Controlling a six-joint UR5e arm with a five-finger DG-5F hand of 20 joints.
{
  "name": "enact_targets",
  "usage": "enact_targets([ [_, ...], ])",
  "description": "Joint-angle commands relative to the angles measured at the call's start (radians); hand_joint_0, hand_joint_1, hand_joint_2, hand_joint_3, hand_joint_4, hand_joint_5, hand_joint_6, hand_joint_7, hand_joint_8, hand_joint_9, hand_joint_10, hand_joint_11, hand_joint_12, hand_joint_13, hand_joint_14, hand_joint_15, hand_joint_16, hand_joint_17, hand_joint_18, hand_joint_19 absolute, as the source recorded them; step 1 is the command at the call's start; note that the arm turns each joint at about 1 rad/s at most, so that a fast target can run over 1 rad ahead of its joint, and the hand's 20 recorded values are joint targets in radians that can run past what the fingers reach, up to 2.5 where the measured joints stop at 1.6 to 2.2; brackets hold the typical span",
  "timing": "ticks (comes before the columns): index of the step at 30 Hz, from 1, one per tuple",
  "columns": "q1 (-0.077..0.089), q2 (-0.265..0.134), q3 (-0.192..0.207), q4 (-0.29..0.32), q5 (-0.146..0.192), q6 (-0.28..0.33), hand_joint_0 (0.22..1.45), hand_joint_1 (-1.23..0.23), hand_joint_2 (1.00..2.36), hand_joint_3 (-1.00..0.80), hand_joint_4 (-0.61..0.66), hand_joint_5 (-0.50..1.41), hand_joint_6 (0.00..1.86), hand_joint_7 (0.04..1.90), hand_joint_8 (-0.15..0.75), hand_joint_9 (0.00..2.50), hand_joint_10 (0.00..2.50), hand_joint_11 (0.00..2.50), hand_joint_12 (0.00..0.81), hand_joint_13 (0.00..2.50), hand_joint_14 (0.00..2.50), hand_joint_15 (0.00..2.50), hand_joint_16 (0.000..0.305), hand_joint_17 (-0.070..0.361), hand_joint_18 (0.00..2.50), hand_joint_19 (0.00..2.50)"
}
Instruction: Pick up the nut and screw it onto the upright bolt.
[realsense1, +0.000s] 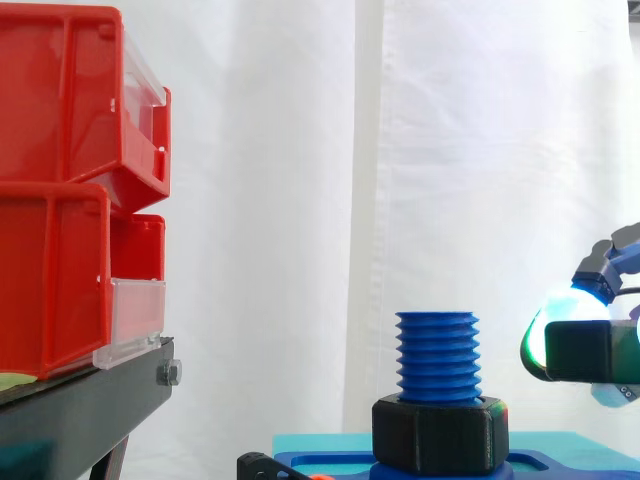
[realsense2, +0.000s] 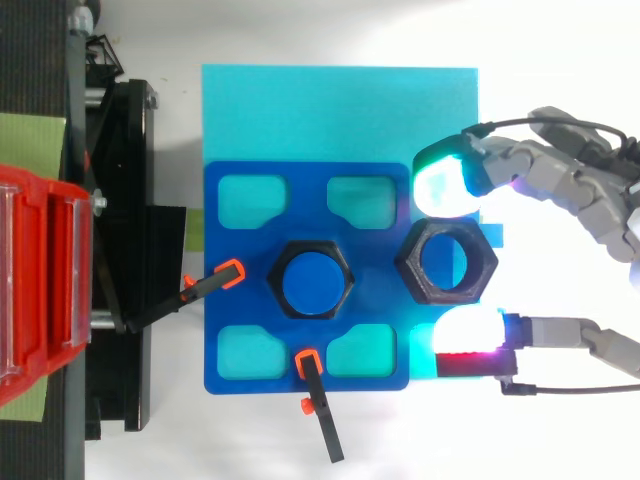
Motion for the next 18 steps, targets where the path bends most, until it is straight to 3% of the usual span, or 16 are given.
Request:
enact_targets([
  [1,-0.010,0.017,0.009,-0.067,-0.004,0.039,0.57,-0.75,1.00,-0.50,0.34,-0.17,0.50,1.01,0.342,0.71,0.00,0.02,0.361,0.65,0.00,0.00,0.031,0.071,0.36,0.00],
  [2,-0.010,0.017,0.009,-0.067,-0.004,0.039,0.57,-0.74,1.00,-0.50,0.34,-0.17,0.50,1.01,0.340,0.71,0.00,0.02,0.361,0.65,0.00,0.00,0.031,0.071,0.36,0.00],
  [6,-0.047,0.019,0.068,-0.140,-0.010,0.079,0.57,-0.74,1.00,-0.50,0.34,-0.17,0.50,1.01,0.343,0.72,0.00,0.02,0.363,0.66,0.00,0.00,0.032,0.071,0.37,0.00],
  [11,-0.073,0.019,0.111,-0.159,-0.058,0.084,0.57,-0.74,1.00,-0.50,0.34,-0.17,0.50,1.01,0.343,0.72,0.00,0.02,0.365,0.66,0.00,0.00,0.032,0.071,0.37,0.00],
  [12,-0.079,0.019,0.118,-0.161,-0.076,0.084,0.57,-0.74,1.00,-0.50,0.34,-0.17,0.50,1.01,0.344,0.72,0.00,0.02,0.363,0.66,0.00,0.00,0.032,0.072,0.37,0.00],
  [13,-0.093,0.019,0.128,-0.155,-0.122,0.084,0.57,-0.74,1.00,-0.50,0.34,-0.17,0.50,1.01,0.344,0.72,0.00,0.03,0.364,0.66,0.00,0.00,0.032,0.072,0.37,0.00],
  [14,-0.098,0.019,0.129,-0.153,-0.139,0.082,0.57,-0.74,1.00,-0.50,0.34,-0.17,0.50,1.00,0.344,0.72,0.00,0.02,0.365,0.66,0.00,0.00,0.032,0.072,0.37,0.00],
  [15,-0.108,0.019,0.131,-0.144,-0.185,0.081,0.57,-0.74,1.00,-0.50,0.34,-0.17,0.50,1.01,0.345,0.72,0.00,0.01,0.366,0.66,0.00,0.00,0.032,0.072,0.37,0.00],
  [16,-0.111,0.017,0.131,-0.140,-0.185,0.081,0.57,-0.73,1.00,-0.50,0.34,-0.17,0.50,1.00,0.346,0.72,0.00,0.02,0.367,0.67,0.00,0.00,0.032,0.072,0.37,0.00],
  [17,-0.121,0.017,0.131,-0.120,-0.256,0.075,0.57,-0.73,1.00,-0.50,0.34,-0.17,0.50,1.00,0.346,0.72,0.00,0.01,0.367,0.67,0.00,0.00,0.032,0.072,0.37,0.00],
  [18,-0.125,0.017,0.131,-0.112,-0.272,0.072,0.57,-0.73,1.00,-0.50,0.34,-0.17,0.50,1.01,0.345,0.72,0.00,0.02,0.370,0.67,0.00,0.00,0.032,0.072,0.37,0.00],
])
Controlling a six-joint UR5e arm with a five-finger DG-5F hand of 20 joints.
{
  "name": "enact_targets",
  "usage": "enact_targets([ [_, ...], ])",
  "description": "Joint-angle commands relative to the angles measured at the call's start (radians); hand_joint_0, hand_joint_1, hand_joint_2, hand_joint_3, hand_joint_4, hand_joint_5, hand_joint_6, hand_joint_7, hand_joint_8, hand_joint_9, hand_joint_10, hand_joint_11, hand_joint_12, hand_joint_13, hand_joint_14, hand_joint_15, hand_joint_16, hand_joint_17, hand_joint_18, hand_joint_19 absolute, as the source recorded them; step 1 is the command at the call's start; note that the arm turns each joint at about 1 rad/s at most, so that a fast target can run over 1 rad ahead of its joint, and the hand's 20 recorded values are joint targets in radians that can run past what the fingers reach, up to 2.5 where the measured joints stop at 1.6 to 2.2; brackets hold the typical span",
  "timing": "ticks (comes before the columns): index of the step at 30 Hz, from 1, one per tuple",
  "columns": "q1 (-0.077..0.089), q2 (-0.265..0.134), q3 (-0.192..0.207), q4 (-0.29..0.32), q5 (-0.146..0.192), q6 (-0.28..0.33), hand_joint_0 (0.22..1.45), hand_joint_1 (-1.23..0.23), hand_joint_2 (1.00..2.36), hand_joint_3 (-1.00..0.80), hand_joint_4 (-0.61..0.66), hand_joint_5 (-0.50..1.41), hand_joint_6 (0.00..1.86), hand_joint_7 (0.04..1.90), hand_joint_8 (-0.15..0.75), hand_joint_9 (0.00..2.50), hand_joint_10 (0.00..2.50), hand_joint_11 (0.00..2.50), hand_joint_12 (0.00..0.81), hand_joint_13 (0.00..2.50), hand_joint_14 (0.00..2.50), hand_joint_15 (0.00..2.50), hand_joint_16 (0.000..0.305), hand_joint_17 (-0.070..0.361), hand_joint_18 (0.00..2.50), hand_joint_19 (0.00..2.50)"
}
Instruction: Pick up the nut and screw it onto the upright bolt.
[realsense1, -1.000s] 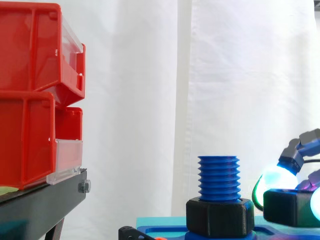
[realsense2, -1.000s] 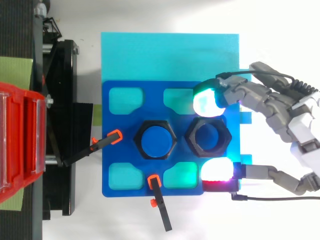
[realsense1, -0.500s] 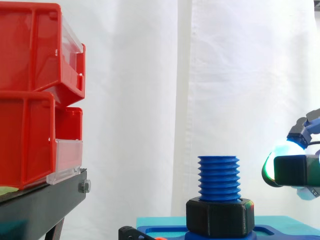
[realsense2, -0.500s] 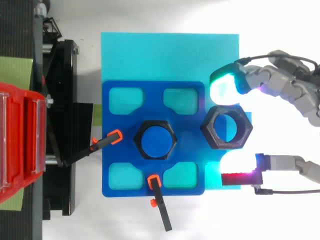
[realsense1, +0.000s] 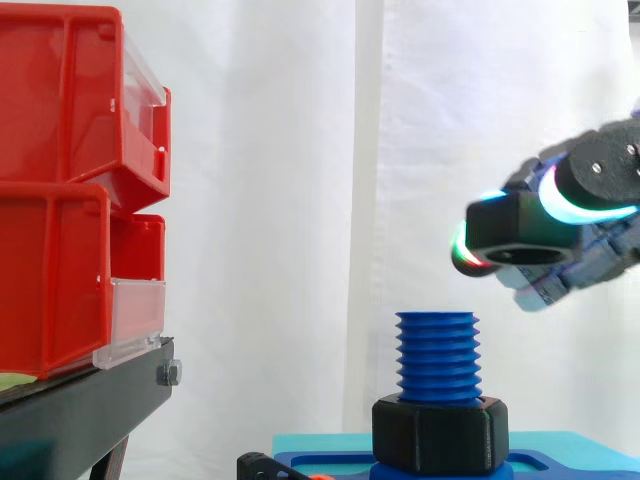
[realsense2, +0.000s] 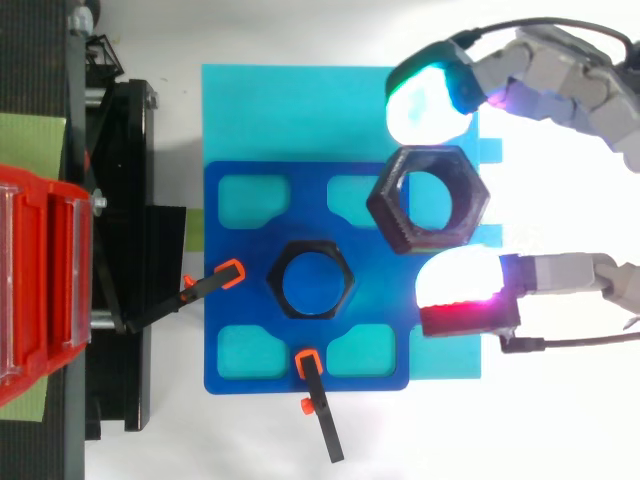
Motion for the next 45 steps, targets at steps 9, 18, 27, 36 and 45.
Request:
enact_targets([
  [9,-0.065,-0.006,0.004,0.096,-0.261,-0.073,0.57,-0.73,1.00,-0.50,0.34,-0.17,0.50,1.00,0.348,0.71,0.00,0.02,0.370,0.67,0.00,0.00,0.032,0.073,0.38,0.00],
  [18,-0.074,-0.061,0.004,0.134,-0.329,-0.097,0.57,-0.73,1.00,-0.50,0.34,-0.17,0.50,1.00,0.349,0.72,0.00,0.01,0.370,0.67,0.00,0.00,0.032,0.073,0.38,0.00],
  [27,-0.077,-0.070,0.004,0.142,-0.343,-0.103,0.58,-0.73,1.00,-0.50,0.34,-0.17,0.50,1.00,0.353,0.72,0.00,0.02,0.374,0.68,0.00,0.00,0.033,0.075,0.39,0.00],
  [36,-0.079,-0.084,0.004,0.142,-0.369,-0.140,0.58,-0.72,1.00,-0.50,0.35,-0.16,0.50,1.00,0.355,0.73,0.00,0.01,0.379,0.70,0.00,0.00,0.034,0.076,0.40,0.00],
  [45,-0.074,-0.084,0.006,0.142,-0.372,-0.168,0.58,-0.72,1.00,-0.50,0.34,-0.16,0.50,0.99,0.356,0.74,0.00,0.01,0.379,0.71,0.00,0.00,0.034,0.077,0.41,0.00],
])
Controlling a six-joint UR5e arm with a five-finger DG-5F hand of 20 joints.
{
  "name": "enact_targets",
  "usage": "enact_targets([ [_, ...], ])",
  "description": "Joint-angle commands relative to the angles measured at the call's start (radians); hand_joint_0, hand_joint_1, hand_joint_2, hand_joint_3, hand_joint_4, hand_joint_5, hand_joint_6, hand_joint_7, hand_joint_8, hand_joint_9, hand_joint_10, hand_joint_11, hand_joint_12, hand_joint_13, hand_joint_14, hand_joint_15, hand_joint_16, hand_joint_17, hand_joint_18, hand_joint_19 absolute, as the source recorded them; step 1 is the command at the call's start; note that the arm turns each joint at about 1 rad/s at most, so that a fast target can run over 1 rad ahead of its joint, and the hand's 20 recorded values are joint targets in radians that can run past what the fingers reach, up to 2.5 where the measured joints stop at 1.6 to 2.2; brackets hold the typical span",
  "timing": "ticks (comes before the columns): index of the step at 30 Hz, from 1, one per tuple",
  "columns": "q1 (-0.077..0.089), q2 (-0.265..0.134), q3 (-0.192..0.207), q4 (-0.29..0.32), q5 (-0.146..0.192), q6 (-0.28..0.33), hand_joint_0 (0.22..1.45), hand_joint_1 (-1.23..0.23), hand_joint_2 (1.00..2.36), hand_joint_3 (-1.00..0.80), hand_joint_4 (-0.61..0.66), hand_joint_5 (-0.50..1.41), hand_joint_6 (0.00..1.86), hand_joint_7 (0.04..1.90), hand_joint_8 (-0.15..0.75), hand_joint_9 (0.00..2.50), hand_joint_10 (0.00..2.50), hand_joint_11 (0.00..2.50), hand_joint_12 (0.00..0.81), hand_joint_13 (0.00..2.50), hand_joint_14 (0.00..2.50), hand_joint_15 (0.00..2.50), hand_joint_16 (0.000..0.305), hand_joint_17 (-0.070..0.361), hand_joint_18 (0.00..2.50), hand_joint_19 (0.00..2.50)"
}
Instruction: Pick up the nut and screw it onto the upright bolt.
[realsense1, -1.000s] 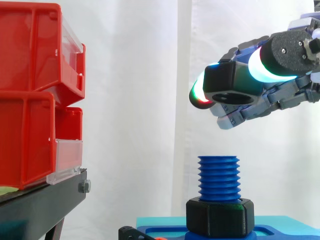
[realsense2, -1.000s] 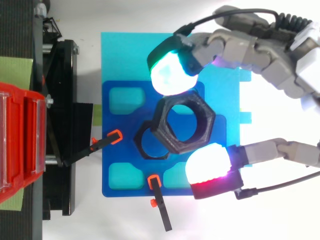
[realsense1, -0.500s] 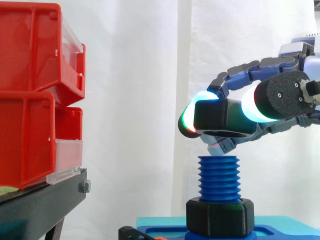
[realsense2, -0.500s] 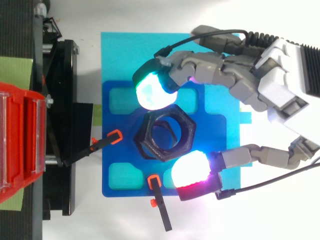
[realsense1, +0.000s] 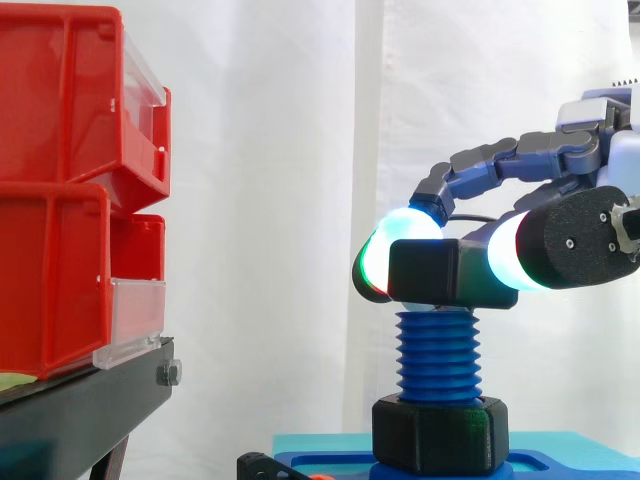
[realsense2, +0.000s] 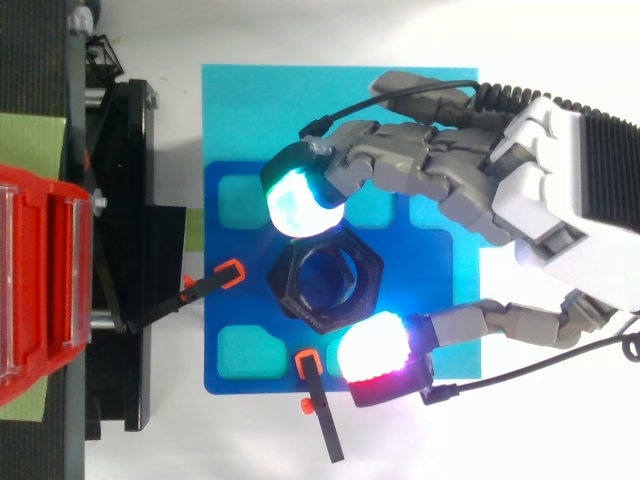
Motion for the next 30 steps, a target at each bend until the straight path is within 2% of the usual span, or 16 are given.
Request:
enact_targets([
  [1,0.002,0.000,0.001,0.002,-0.003,-0.010,0.58,-0.72,1.00,-0.50,0.34,-0.16,0.50,0.99,0.354,0.74,0.00,0.01,0.377,0.71,0.00,0.00,0.034,0.077,0.41,0.00],
  [10,0.004,0.000,0.001,0.010,-0.004,-0.050,0.58,-0.72,1.00,-0.50,0.34,-0.16,0.50,0.99,0.356,0.75,0.00,0.01,0.377,0.72,0.00,0.00,0.034,0.077,0.42,0.00],
  [30,0.002,-0.002,-0.001,0.013,0.000,-0.060,0.58,-0.71,1.00,-0.50,0.35,-0.16,0.50,0.98,0.362,0.76,0.00,0.02,0.384,0.75,0.00,0.00,0.035,0.079,0.44,0.02],
])
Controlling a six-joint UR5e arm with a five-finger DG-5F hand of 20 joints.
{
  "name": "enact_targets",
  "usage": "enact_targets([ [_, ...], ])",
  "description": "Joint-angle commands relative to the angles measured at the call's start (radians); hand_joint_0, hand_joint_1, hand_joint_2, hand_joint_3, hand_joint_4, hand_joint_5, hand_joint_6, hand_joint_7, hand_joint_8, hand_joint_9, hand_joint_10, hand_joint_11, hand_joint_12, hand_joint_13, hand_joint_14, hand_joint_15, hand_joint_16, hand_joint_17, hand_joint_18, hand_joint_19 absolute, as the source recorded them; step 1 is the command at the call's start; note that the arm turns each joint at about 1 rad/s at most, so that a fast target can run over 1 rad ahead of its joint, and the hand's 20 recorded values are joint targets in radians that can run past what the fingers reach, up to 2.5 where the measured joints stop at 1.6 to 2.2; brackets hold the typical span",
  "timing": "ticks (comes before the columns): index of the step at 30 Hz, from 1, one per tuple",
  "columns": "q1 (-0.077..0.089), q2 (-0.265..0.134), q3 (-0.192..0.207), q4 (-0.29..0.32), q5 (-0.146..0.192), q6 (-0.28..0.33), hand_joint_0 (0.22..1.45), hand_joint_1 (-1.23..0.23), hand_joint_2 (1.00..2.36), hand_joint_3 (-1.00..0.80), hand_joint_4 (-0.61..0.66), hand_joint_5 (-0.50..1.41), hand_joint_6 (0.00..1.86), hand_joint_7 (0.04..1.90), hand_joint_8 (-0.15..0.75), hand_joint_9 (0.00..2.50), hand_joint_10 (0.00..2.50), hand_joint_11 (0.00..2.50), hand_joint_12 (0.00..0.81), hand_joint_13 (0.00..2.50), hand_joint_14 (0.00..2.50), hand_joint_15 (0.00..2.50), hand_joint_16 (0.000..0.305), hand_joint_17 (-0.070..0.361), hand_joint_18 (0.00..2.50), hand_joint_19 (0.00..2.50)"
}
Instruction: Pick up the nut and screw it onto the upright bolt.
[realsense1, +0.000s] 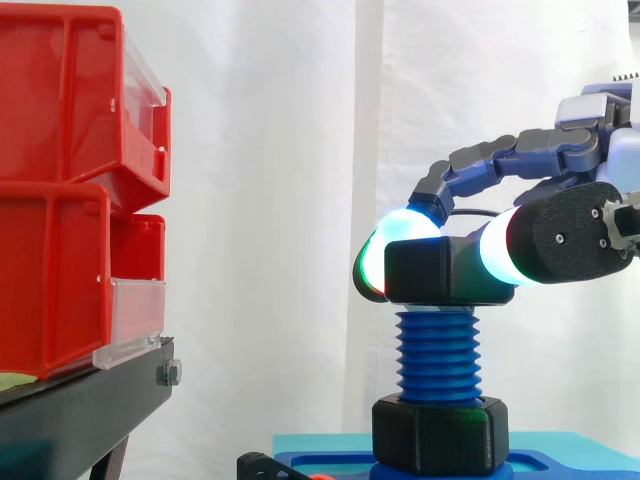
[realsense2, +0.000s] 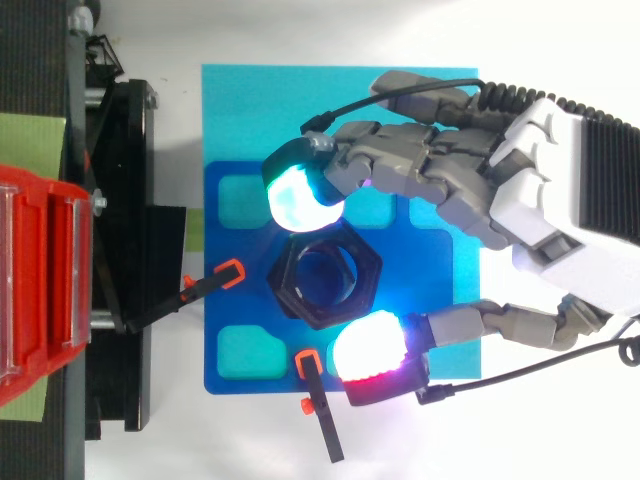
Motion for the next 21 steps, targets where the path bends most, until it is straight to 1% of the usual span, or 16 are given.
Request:
enact_targets([
  [1,0.001,0.000,0.000,0.000,0.000,-0.003,0.58,-0.71,1.00,-0.50,0.35,-0.16,0.50,0.98,0.362,0.76,0.00,0.02,0.385,0.75,0.00,0.00,0.035,0.079,0.44,0.02],
  [11,0.003,0.000,0.000,0.010,-0.005,-0.018,0.58,-0.71,1.00,-0.50,0.35,-0.16,0.50,0.98,0.361,0.76,0.00,0.01,0.388,0.75,0.00,0.00,0.036,0.082,0.45,0.03],
  [13,0.003,-0.006,0.000,0.013,-0.005,-0.018,0.58,-0.71,1.00,-0.50,0.35,-0.16,0.50,0.98,0.361,0.76,0.00,0.01,0.390,0.75,0.00,0.00,0.037,0.082,0.46,0.04],
  [14,0.003,-0.017,0.011,0.014,-0.005,-0.015,0.58,-0.71,1.00,-0.50,0.35,-0.16,0.50,0.98,0.364,0.76,0.00,0.02,0.390,0.75,0.00,0.00,0.037,0.082,0.46,0.03],
  [17,0.003,-0.022,0.019,0.019,-0.005,-0.013,0.58,-0.71,1.00,-0.50,0.35,-0.16,0.50,0.98,0.364,0.76,0.00,0.02,0.389,0.75,0.00,0.00,0.037,0.083,0.46,0.03],
  [21,0.001,-0.022,0.027,0.002,-0.005,-0.009,0.58,-0.71,1.00,-0.50,0.35,-0.16,0.50,0.98,0.363,0.76,0.00,0.02,0.390,0.75,0.00,0.00,0.037,0.084,0.46,0.03],
])
